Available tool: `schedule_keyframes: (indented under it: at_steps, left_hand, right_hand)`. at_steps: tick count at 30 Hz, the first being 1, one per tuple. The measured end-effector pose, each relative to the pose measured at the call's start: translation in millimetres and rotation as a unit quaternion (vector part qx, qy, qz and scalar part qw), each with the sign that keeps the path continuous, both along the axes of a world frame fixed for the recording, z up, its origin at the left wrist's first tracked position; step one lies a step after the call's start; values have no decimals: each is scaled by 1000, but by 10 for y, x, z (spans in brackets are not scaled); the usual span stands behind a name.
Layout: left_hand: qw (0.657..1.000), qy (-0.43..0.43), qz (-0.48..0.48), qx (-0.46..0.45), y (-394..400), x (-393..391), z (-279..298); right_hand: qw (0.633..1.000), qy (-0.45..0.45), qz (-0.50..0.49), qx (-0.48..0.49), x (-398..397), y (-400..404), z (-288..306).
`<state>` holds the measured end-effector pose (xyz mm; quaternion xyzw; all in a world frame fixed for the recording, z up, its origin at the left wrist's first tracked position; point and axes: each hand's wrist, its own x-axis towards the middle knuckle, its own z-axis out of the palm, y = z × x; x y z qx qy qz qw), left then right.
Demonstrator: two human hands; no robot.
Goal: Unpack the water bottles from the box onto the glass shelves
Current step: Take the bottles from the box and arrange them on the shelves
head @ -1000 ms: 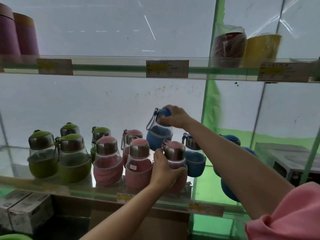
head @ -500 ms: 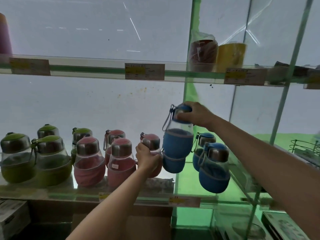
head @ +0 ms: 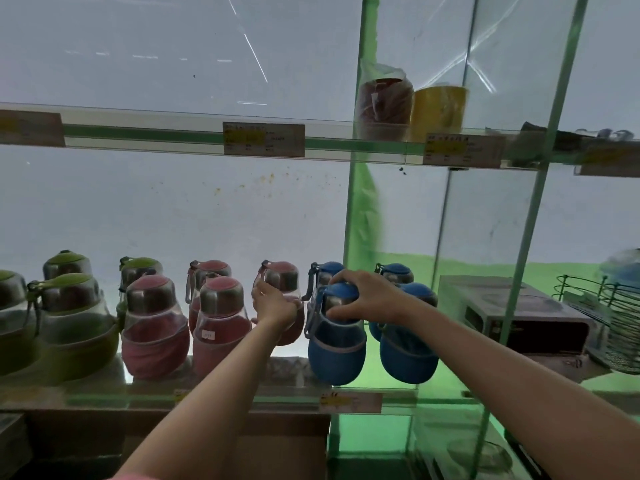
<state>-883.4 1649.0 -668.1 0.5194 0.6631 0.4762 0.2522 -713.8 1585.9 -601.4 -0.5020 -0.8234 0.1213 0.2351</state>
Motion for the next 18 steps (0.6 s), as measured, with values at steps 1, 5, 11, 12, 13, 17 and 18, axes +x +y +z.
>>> schedule_keyframes:
  at_steps: [1, 5, 11, 12, 13, 17, 18]
  left_hand:
    - [1000, 5, 10, 1, -33, 22, 8]
    - [996, 28, 25, 75, -189, 31, 35]
    - [974, 108, -35, 196, -607, -164, 195]
    - [969, 112, -35, 216, -671, -205, 210]
    - [965, 119, -34, 232, -710, -252, 231]
    - [956, 131, -17, 263, -817, -458, 310]
    - [954, 136, -13, 266, -836, -508, 332]
  right_hand:
    - [1000, 5, 4, -3, -2, 12, -26]
    - [1000, -3, 14, -6, -42, 64, -37]
    - [999, -38, 5, -13, -79, 85, -6]
    - [999, -49, 4, -19, -80, 62, 11]
    - [998, -56, 4, -25, -77, 39, 29]
    - [996, -76, -1, -50, -118, -9, 99]
    - [996, -80, -5, -47, -147, -15, 121]
